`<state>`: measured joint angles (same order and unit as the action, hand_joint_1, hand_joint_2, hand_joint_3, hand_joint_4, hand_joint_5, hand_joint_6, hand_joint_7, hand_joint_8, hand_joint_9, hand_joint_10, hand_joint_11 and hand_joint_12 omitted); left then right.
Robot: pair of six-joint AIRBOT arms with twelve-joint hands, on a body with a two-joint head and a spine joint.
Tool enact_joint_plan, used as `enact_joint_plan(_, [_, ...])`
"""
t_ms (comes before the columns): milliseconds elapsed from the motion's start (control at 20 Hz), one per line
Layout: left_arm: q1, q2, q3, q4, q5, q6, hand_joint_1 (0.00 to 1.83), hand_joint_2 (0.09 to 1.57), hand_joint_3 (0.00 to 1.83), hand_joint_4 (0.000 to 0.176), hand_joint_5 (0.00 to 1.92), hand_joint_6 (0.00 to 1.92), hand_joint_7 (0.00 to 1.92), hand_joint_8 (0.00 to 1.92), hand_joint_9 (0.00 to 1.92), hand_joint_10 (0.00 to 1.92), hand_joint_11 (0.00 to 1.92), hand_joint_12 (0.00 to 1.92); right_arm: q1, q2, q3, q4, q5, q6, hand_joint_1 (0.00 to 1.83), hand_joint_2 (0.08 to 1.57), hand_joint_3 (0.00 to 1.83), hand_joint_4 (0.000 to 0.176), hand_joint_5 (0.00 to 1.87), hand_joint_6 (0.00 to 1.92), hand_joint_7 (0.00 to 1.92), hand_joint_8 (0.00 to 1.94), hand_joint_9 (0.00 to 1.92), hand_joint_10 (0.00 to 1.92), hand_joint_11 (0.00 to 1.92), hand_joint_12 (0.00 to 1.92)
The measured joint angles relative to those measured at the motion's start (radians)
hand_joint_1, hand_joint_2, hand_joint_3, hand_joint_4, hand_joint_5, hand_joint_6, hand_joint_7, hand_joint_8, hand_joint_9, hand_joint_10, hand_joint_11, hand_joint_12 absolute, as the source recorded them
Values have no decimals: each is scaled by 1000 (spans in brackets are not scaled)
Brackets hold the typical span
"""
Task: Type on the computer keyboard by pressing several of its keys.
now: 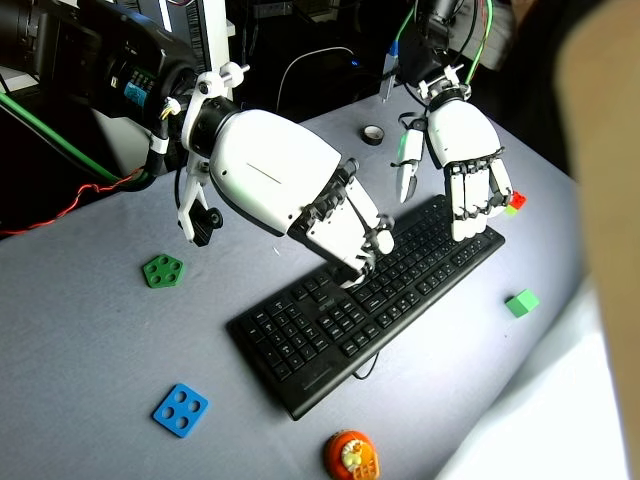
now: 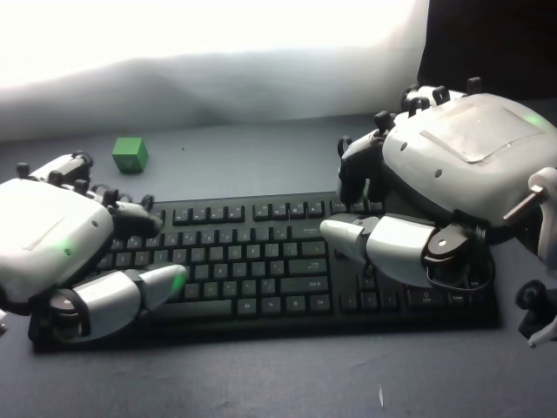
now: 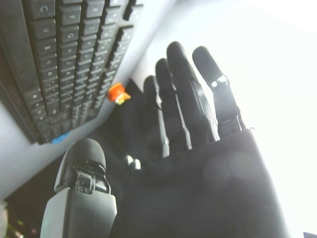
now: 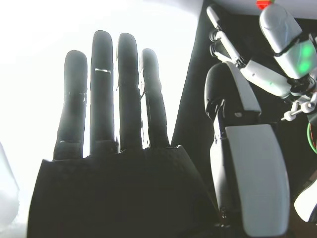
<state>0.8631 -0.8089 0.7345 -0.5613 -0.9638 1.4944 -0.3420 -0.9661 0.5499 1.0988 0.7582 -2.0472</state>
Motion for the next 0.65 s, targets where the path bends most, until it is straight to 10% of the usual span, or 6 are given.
enact_joint_plan(250, [1,27,-19,0,7,-1,106,1327,0,0,896,241,944,468,662,1109,266,1705,-12,0,0,-10,5,-2,438,1237,0,0,809,955,902,960,701,1482,483,1903])
enact_joint_plan(300, [1,34,-23,4,10,-4,152,1365,2,0,821,967,854,1224,771,1544,517,1900,-15,0,0,-17,8,1,457,1262,6,0,874,1134,1073,1197,984,1600,841,1920])
enact_joint_plan(350, [1,42,-24,6,11,-6,158,1372,2,0,781,1207,851,1363,791,1612,566,1920,-15,0,0,-19,7,2,428,1287,9,0,859,1224,1087,1279,1019,1667,893,1921])
enact_joint_plan(500, [1,56,-23,1,9,-8,175,1406,5,0,756,1634,938,1535,873,1737,663,1921,-15,0,-1,-19,8,2,351,1337,15,0,934,1328,1195,1363,1125,1745,932,1921])
enact_joint_plan(650, [2,60,-28,2,10,-12,270,1408,0,0,798,1592,1012,1589,950,1780,742,1921,-15,0,-2,-20,8,2,350,1352,8,0,964,1244,1205,1414,1140,1759,916,1921])
